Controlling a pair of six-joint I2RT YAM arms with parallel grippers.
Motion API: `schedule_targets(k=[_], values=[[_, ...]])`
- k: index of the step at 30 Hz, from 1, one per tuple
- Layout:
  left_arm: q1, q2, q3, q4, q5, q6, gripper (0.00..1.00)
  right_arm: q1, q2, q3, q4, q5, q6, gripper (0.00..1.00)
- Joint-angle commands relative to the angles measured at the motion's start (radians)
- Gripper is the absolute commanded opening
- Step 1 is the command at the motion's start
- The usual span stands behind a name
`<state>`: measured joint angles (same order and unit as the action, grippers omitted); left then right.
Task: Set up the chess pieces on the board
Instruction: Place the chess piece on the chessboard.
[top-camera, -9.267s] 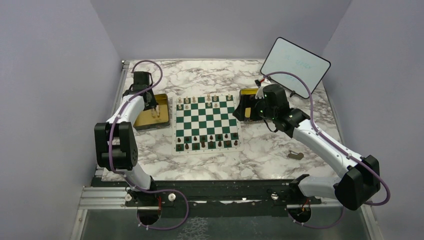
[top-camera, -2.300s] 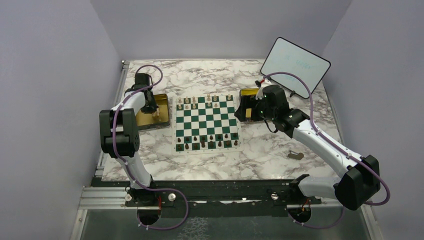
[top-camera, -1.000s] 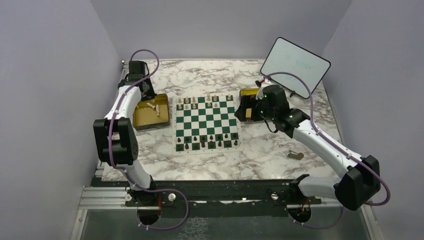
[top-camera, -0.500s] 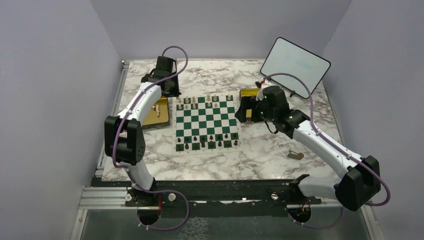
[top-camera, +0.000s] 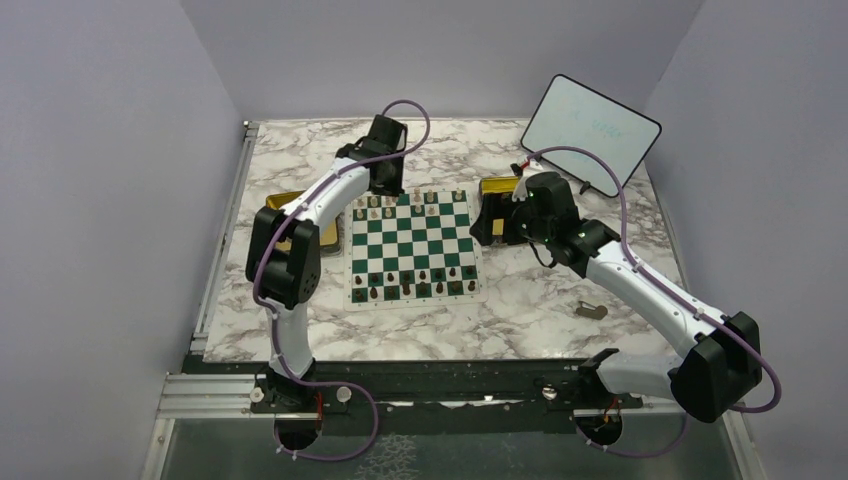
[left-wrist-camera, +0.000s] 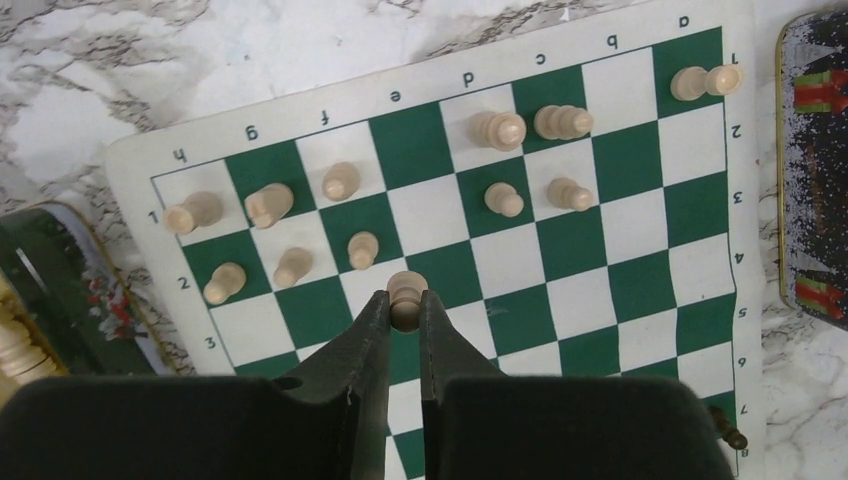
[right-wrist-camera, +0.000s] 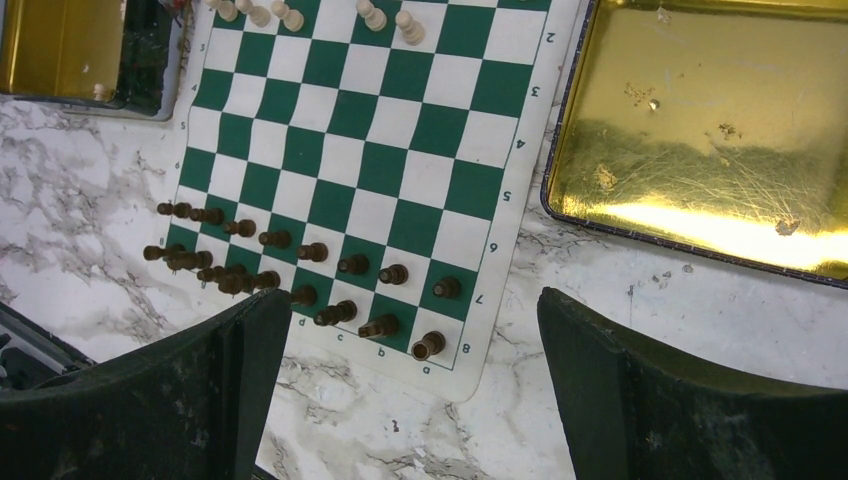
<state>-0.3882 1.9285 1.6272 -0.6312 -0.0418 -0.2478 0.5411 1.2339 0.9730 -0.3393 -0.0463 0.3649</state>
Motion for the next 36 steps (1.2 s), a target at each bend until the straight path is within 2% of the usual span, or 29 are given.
schedule_targets(k=[1, 7, 19, 36], values=[[-0.042, 0.063, 0.062, -0.002, -0.055, -0.016, 0.12, -0.007, -0.018, 0.009, -0.006, 0.010, -0.011, 1.00], [-0.082, 0.125, 0.098, -0.001, -0.109, -0.018, 0.12, -0.006, -0.016, 0.010, -0.006, 0.013, -0.012, 1.00], [-0.086, 0.198, 0.107, 0.009, -0.159, -0.006, 0.12, -0.007, -0.029, 0.003, -0.015, 0.030, -0.021, 1.00], [-0.085, 0.234, 0.110, 0.032, -0.127, -0.017, 0.12, -0.006, -0.024, 0.004, -0.018, 0.041, -0.035, 1.00]])
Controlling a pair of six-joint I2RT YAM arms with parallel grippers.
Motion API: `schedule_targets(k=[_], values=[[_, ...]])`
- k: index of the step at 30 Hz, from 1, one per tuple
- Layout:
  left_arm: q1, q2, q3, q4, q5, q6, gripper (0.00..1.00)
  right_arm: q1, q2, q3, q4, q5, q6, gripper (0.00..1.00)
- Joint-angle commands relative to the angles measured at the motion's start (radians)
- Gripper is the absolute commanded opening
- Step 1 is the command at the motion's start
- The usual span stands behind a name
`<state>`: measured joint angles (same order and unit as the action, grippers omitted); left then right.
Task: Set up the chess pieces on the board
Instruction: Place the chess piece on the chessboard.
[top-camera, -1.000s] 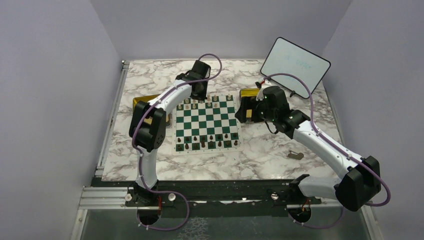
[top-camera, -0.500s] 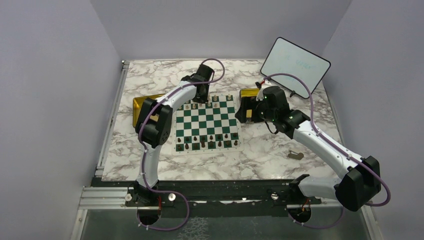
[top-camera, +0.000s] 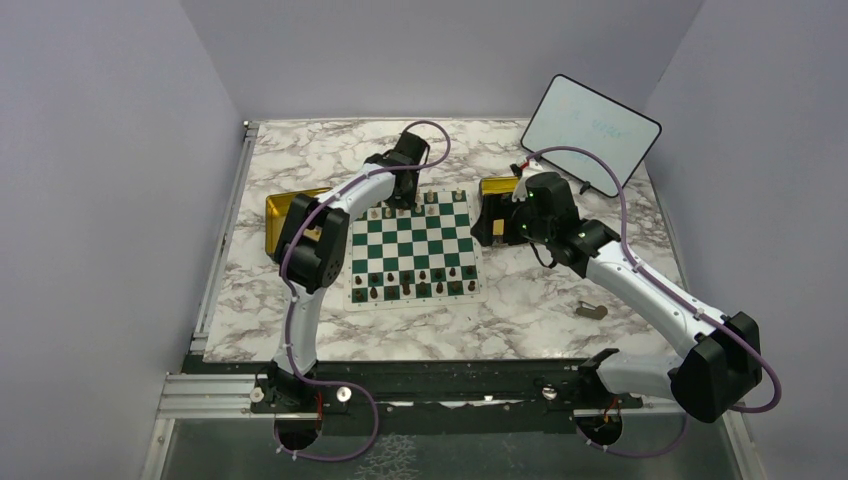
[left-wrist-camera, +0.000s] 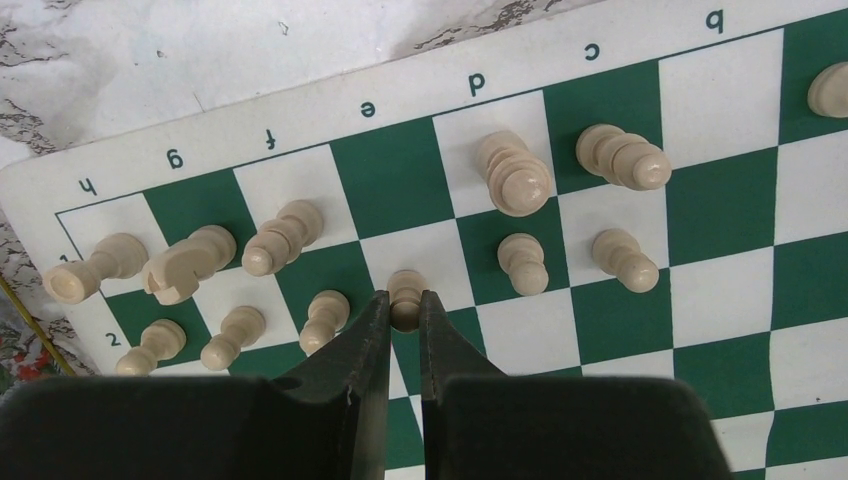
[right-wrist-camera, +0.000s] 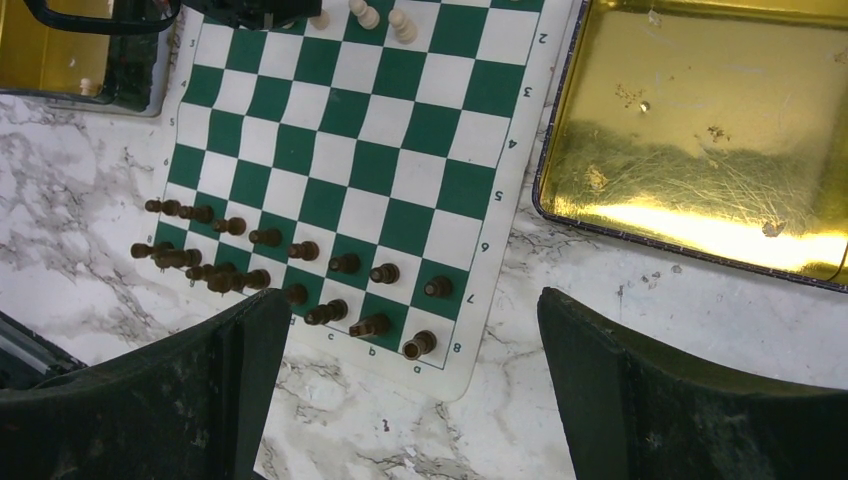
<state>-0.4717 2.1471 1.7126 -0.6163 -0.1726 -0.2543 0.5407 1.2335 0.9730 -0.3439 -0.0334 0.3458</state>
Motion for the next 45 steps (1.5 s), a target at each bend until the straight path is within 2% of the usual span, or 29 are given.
schedule_targets(k=[1, 39, 45], values=[[-0.002, 0.017, 0.025, 0.018, 0.005, -0.012, 0.12, -0.007, -0.023, 0.003, -0.012, 0.028, -0.017, 1.00], [-0.002, -0.006, 0.040, 0.023, 0.010, -0.033, 0.12, -0.006, -0.014, 0.007, -0.013, 0.059, -0.031, 1.00], [-0.002, -0.005, 0.039, 0.023, 0.005, -0.036, 0.20, -0.006, -0.012, 0.010, -0.011, 0.058, -0.031, 1.00]])
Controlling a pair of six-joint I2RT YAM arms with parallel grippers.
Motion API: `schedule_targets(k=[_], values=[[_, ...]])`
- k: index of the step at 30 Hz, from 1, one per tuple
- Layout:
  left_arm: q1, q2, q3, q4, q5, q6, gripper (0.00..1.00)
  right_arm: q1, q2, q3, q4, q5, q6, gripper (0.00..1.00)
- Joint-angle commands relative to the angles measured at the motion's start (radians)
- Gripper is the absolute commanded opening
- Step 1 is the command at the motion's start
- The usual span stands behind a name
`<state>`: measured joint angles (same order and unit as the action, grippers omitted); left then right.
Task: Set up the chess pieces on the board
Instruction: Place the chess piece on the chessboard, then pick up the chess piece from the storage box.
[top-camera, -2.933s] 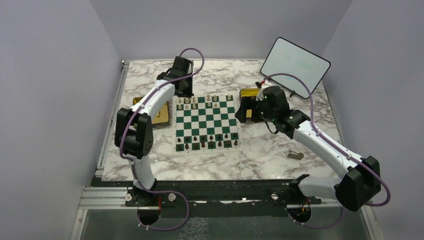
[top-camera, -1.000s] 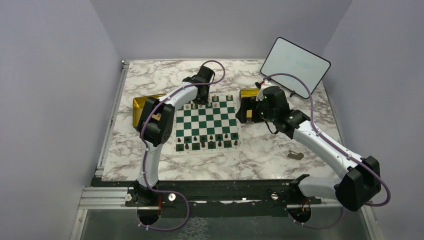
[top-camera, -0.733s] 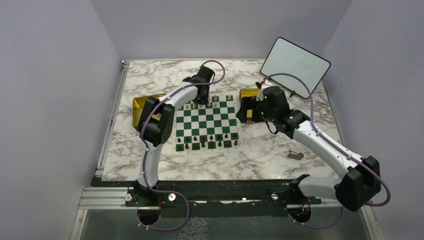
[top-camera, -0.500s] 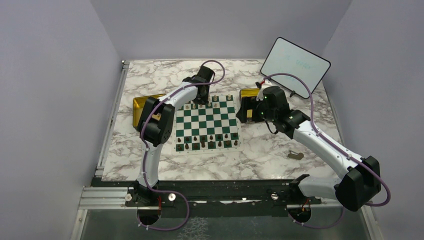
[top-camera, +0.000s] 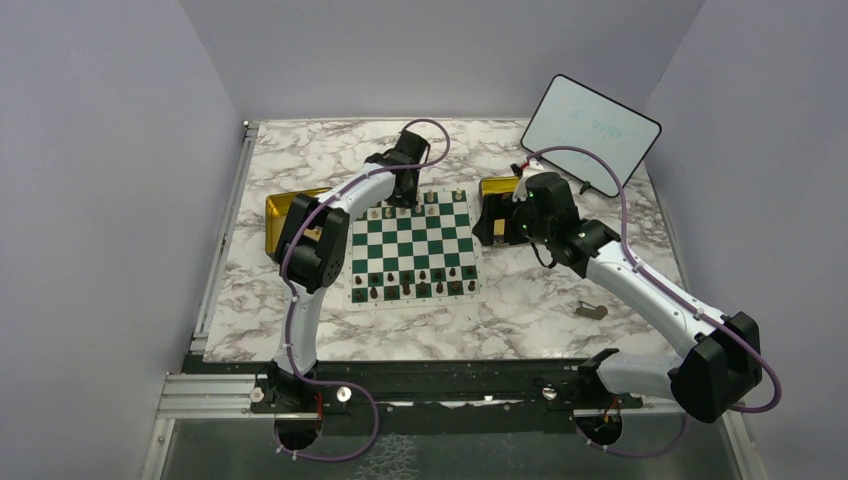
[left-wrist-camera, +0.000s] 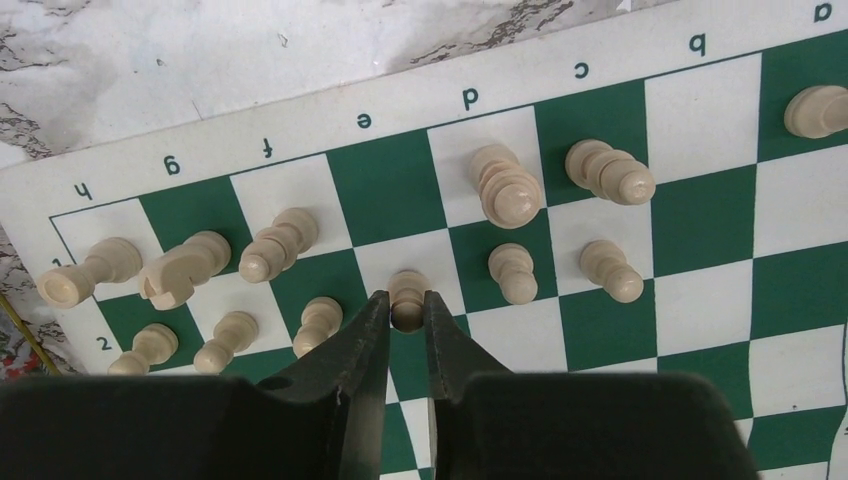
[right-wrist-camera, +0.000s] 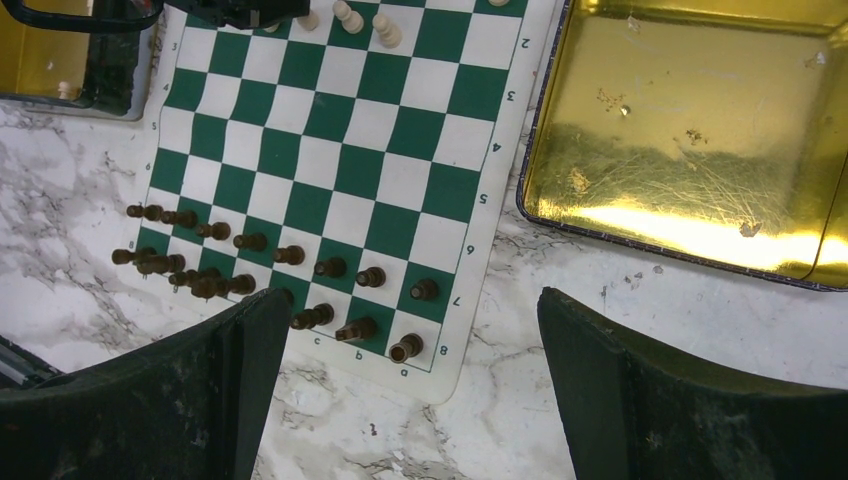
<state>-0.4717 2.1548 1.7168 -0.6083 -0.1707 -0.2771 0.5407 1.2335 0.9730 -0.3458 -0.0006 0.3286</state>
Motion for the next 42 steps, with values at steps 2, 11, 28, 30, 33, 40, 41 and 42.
schedule_targets(k=[2, 11, 28, 30, 33, 40, 41, 42], values=[[-0.002, -0.012, 0.036, 0.015, 0.002, -0.011, 0.22, -0.006, -0.010, 0.010, -0.008, 0.025, -0.013, 1.00], [-0.002, -0.025, 0.037, 0.012, -0.006, -0.006, 0.27, -0.006, -0.009, 0.008, -0.007, 0.022, -0.010, 1.00], [0.108, -0.253, -0.029, -0.028, 0.020, -0.010, 0.31, -0.006, -0.002, 0.001, 0.016, -0.040, 0.007, 1.00], [0.151, -0.283, -0.059, -0.028, 0.020, -0.003, 0.31, -0.005, -0.002, 0.001, 0.023, -0.049, 0.008, 1.00], [0.222, -0.329, -0.111, -0.028, 0.026, 0.005, 0.31, -0.006, 0.001, 0.003, 0.024, -0.050, 0.006, 1.00], [0.367, -0.410, -0.250, 0.012, 0.026, 0.018, 0.31, -0.006, 0.011, 0.012, 0.034, -0.064, 0.018, 1.00], [0.382, -0.414, -0.269, 0.024, 0.031, 0.019, 0.31, -0.006, 0.011, 0.012, 0.032, -0.064, 0.019, 1.00], [0.395, -0.416, -0.292, 0.034, 0.036, 0.020, 0.31, -0.006, 0.011, 0.010, 0.031, -0.063, 0.021, 1.00]])
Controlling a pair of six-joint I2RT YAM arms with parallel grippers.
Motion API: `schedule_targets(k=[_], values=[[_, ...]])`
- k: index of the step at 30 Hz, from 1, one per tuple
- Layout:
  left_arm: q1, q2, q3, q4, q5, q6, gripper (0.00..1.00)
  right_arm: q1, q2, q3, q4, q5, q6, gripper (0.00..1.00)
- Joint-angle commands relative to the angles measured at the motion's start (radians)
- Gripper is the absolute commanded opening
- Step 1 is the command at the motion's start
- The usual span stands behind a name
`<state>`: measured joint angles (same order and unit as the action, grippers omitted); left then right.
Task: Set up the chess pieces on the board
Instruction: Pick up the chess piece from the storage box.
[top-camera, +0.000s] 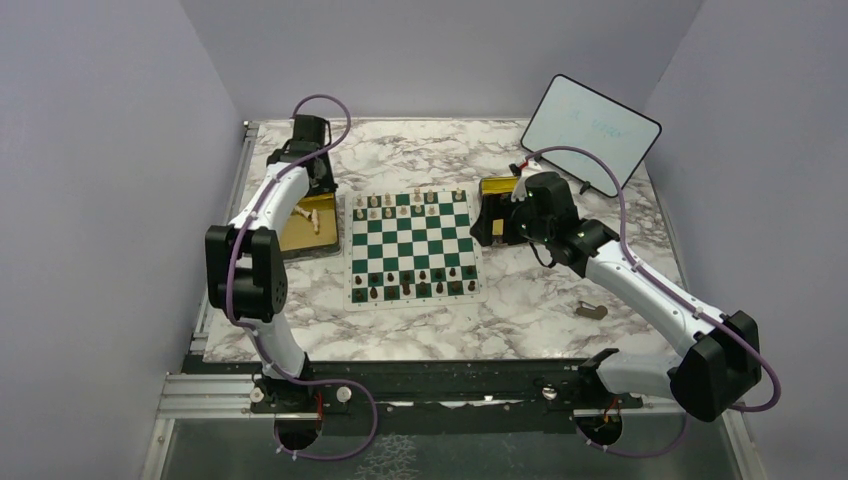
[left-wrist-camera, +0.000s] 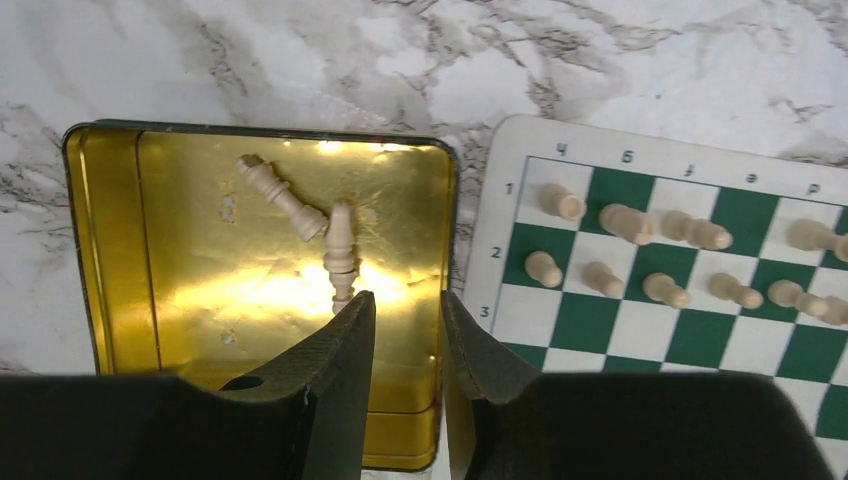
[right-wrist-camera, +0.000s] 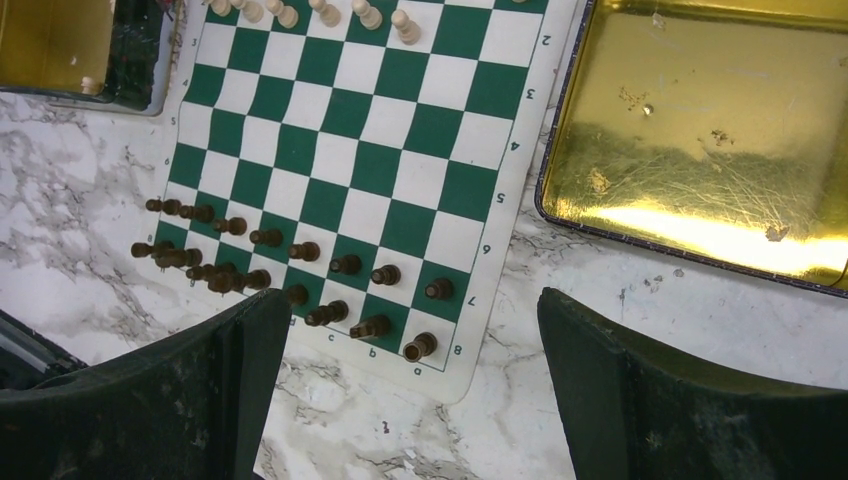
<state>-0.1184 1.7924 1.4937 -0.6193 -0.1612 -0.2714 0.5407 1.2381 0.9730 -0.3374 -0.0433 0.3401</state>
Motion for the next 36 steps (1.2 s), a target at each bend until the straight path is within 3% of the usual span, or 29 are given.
schedule_targets(k=[1, 11, 36], values=[[0.054, -0.053, -0.084, 0.054, 0.029, 0.015, 0.31, -0.006, 0.006, 0.009, 0.022, -0.020, 0.010, 1.00], [0.109, 0.011, -0.175, 0.140, 0.073, 0.033, 0.29, -0.007, 0.010, 0.022, 0.015, -0.026, 0.008, 1.00], [0.140, 0.105, -0.201, 0.171, 0.094, 0.035, 0.32, -0.006, 0.004, 0.024, 0.003, -0.012, 0.010, 1.00]])
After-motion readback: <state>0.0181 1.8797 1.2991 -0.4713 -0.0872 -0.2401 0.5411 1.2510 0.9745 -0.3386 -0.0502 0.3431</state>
